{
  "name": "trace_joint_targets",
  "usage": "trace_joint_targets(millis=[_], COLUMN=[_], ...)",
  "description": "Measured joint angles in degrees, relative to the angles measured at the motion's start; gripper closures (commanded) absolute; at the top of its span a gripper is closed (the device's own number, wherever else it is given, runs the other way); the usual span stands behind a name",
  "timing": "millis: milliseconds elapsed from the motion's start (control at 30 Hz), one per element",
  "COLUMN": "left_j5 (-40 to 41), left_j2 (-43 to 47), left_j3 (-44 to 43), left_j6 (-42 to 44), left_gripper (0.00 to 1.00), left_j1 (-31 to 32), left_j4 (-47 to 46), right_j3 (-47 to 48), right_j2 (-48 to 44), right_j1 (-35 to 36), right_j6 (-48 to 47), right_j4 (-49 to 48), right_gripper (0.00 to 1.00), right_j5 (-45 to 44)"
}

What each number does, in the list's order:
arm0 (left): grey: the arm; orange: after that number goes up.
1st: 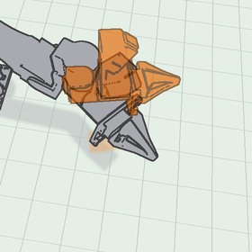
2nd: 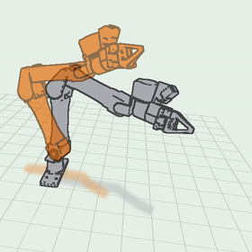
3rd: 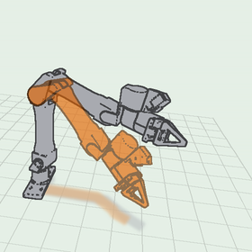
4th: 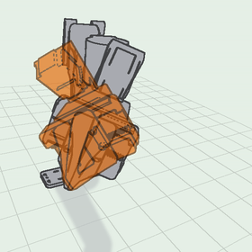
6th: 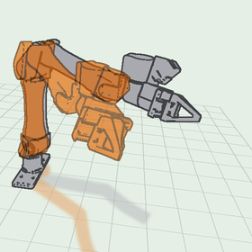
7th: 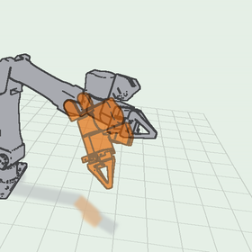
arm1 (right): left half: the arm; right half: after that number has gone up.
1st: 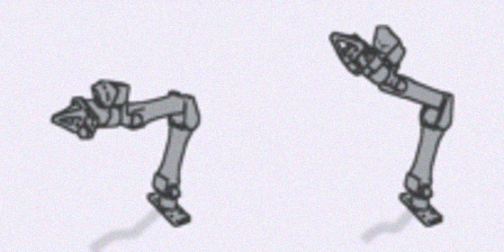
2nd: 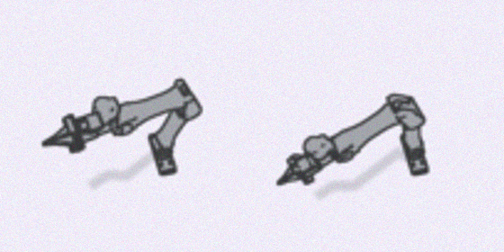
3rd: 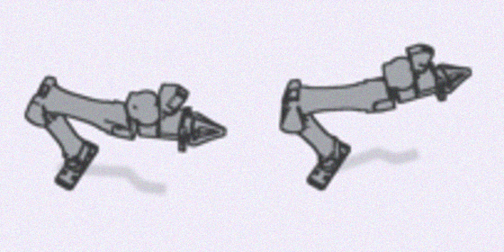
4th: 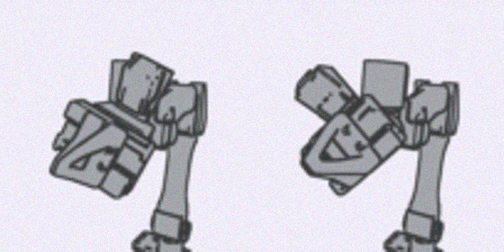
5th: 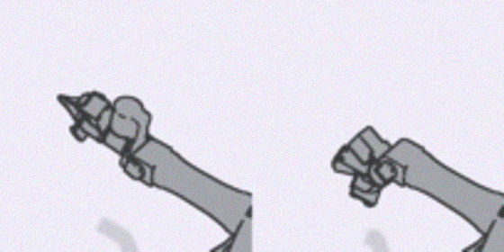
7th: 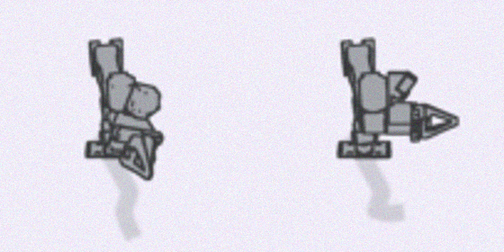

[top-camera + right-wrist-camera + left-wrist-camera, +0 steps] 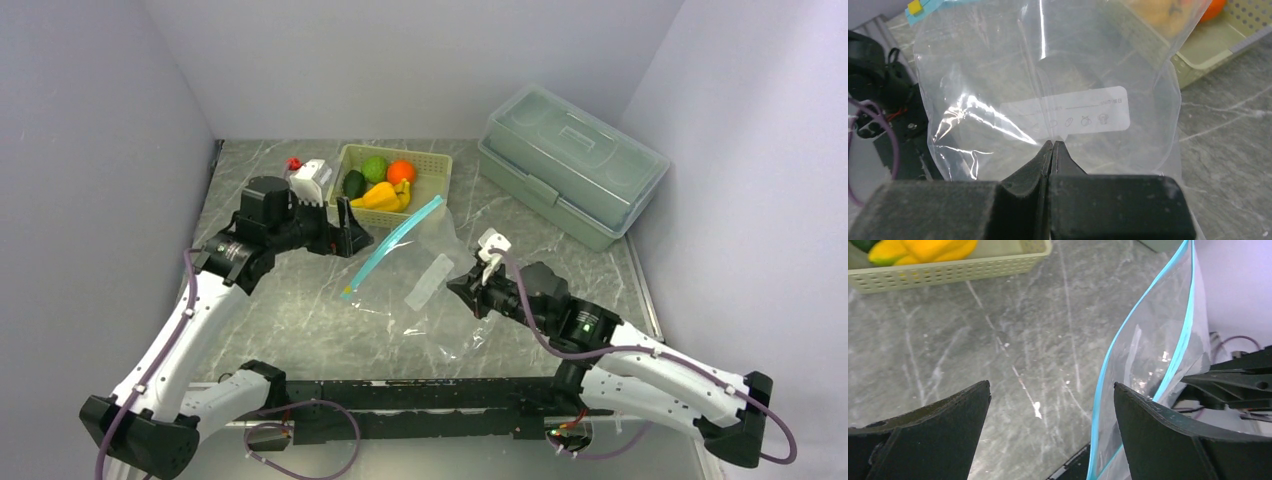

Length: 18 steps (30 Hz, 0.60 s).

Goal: Place the food in the zip-top bag and seal the zipper
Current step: Open the zipper of the food storage bag.

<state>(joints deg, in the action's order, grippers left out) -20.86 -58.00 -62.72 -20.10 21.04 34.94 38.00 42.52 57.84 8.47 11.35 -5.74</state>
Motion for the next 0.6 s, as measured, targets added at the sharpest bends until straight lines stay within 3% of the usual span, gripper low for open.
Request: trace_joint_targets(millis=[233, 600], left_j5=[-8.46, -22.05], left_j2=[0.02, 0.39], left_j3=[-0.61, -0.33], left_j6=[-3.32, -8.22], left_gripper=[0.01, 0.00], left_j1=[-0.94, -1.20], left_j4=[-0.68, -4.09], right_j3=[-1.01, -0.94], right_j2=[-5.62, -5.60], right_j1=[0.35, 0.72], right_j6=[-1.44, -1.36], right_j4=[-0.83, -1.73], right_gripper=[1.00, 1.00], right_j5=[4.42, 9.49])
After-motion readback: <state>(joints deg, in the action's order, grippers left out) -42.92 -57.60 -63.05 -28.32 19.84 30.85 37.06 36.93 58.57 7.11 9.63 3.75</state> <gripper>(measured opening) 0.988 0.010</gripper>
